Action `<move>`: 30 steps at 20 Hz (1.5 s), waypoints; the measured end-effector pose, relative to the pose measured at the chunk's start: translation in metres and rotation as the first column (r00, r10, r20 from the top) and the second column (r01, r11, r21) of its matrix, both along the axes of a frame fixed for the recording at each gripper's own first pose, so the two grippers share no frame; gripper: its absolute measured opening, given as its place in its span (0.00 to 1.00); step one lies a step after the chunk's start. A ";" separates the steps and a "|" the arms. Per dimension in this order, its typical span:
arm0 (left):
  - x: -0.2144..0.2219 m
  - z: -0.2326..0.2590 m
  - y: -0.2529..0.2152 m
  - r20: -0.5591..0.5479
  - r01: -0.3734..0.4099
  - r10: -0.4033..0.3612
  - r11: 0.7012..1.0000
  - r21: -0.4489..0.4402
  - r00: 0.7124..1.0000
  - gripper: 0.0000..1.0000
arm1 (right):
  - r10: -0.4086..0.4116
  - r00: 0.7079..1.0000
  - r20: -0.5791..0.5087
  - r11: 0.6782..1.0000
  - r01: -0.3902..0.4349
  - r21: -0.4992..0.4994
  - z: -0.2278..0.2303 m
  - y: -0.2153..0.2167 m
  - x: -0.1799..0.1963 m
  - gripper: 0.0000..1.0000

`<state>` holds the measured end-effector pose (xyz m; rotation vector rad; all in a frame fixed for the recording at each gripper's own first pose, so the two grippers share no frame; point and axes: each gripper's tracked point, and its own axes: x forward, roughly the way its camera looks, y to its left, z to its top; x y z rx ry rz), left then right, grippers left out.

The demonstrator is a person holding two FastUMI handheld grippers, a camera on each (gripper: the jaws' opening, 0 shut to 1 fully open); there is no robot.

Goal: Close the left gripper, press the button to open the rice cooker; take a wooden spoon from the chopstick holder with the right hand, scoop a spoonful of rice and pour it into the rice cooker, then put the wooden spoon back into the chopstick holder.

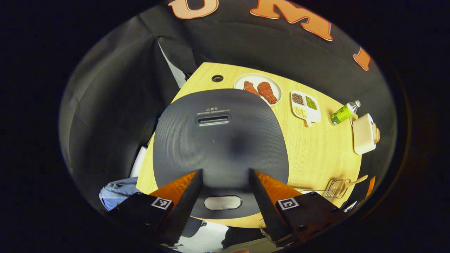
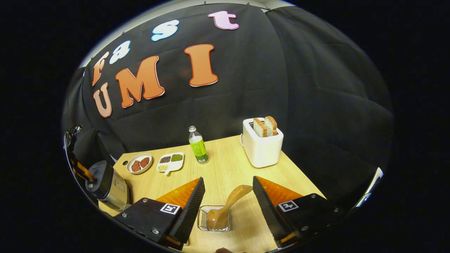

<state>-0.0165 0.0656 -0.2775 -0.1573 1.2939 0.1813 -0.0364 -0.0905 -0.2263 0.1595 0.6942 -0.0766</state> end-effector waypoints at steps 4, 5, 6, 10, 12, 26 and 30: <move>0.010 0.005 0.002 0.148 -0.035 0.027 0.998 0.050 0.989 0.95 | 0.053 0.998 0.021 0.999 -0.052 -0.011 0.009 0.012 0.000 0.86; 0.011 0.004 0.002 0.208 -0.040 0.025 0.997 0.069 0.978 0.96 | 0.071 0.997 0.034 0.997 -0.071 -0.009 0.014 0.017 0.003 0.86; 0.010 0.003 -0.001 0.267 -0.030 0.004 0.995 0.096 0.964 0.95 | 0.089 0.995 0.051 0.996 -0.089 -0.015 0.019 0.022 0.004 0.88; 0.003 0.006 0.002 0.407 -0.141 0.086 0.984 0.107 0.910 0.94 | 0.167 0.978 0.121 0.985 -0.162 -0.055 0.045 0.039 0.024 0.90; 0.005 0.007 0.007 0.430 -0.167 0.093 0.976 0.139 0.898 0.90 | 0.192 0.969 0.156 0.981 -0.185 -0.061 0.058 0.052 0.035 0.90; 0.017 0.204 -0.055 0.844 0.001 -0.193 0.975 0.223 0.500 0.89 | 0.278 0.847 0.454 0.960 -0.264 -0.096 0.170 0.110 0.075 0.96; 0.012 0.241 -0.070 0.891 -0.001 -0.227 0.969 0.248 0.394 0.89 | 0.277 0.823 0.496 0.960 -0.255 -0.112 0.186 0.113 0.067 0.91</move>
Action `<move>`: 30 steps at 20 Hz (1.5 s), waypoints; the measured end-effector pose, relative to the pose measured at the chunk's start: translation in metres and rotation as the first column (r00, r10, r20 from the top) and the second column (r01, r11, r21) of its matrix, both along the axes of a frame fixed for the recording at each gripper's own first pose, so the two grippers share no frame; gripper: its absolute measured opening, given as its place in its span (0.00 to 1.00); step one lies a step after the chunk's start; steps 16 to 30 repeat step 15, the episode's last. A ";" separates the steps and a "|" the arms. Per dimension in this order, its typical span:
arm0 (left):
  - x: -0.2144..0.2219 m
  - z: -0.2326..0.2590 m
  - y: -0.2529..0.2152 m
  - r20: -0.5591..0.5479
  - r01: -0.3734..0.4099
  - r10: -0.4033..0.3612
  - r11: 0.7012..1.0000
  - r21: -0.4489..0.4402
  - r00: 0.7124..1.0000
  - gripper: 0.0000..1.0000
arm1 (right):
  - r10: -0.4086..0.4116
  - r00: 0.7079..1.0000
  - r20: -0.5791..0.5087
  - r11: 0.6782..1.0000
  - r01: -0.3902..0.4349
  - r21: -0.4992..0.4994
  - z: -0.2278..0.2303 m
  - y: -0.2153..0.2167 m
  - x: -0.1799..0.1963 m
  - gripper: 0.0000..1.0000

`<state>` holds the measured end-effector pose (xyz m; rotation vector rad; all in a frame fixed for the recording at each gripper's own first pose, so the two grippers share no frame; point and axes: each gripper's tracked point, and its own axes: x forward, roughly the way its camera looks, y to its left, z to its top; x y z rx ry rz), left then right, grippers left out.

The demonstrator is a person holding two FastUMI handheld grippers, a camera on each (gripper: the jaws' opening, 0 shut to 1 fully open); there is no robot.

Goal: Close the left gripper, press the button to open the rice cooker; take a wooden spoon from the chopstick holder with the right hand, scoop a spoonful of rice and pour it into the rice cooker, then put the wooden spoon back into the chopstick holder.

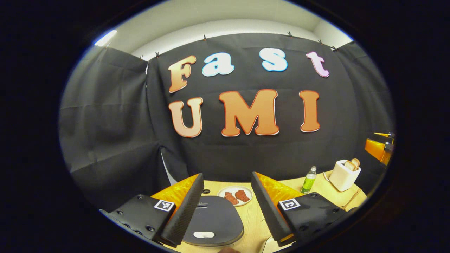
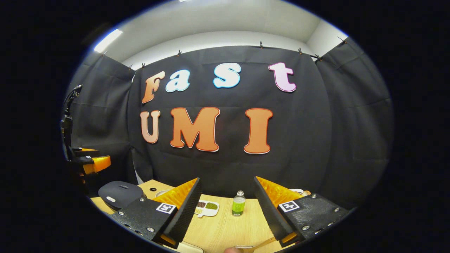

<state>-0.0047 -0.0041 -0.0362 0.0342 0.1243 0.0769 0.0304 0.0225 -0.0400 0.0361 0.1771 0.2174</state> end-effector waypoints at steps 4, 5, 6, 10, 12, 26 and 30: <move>-0.011 0.016 -0.011 0.079 0.013 -0.013 1.000 0.000 0.997 0.94 | 0.010 0.997 0.079 1.000 -0.010 0.005 0.022 0.005 -0.004 0.96; -0.013 0.019 -0.013 0.091 0.017 -0.018 1.000 0.006 0.996 0.96 | 0.013 0.995 0.099 1.000 -0.014 0.002 0.025 0.007 -0.004 0.96; -0.014 0.022 -0.019 0.098 0.026 -0.027 1.000 0.012 0.995 0.96 | 0.017 0.994 0.112 1.000 -0.017 0.000 0.027 0.009 -0.005 0.91; -0.016 0.034 -0.029 0.127 0.051 -0.055 0.998 0.037 0.990 0.96 | 0.033 0.993 0.111 0.999 -0.036 0.022 0.028 0.018 -0.010 0.96; -0.016 0.037 -0.035 0.135 0.061 -0.066 0.997 0.040 0.989 0.96 | 0.031 0.993 0.113 0.999 -0.034 0.022 0.028 0.018 -0.010 0.91; -0.017 0.036 -0.047 0.126 0.091 -0.092 0.996 0.018 0.988 0.96 | 0.028 0.994 0.108 0.999 -0.032 0.036 0.029 0.022 -0.012 0.91; -0.017 0.036 -0.047 0.126 0.091 -0.092 0.996 0.018 0.988 0.96 | 0.028 0.994 0.108 0.999 -0.032 0.036 0.029 0.022 -0.012 0.91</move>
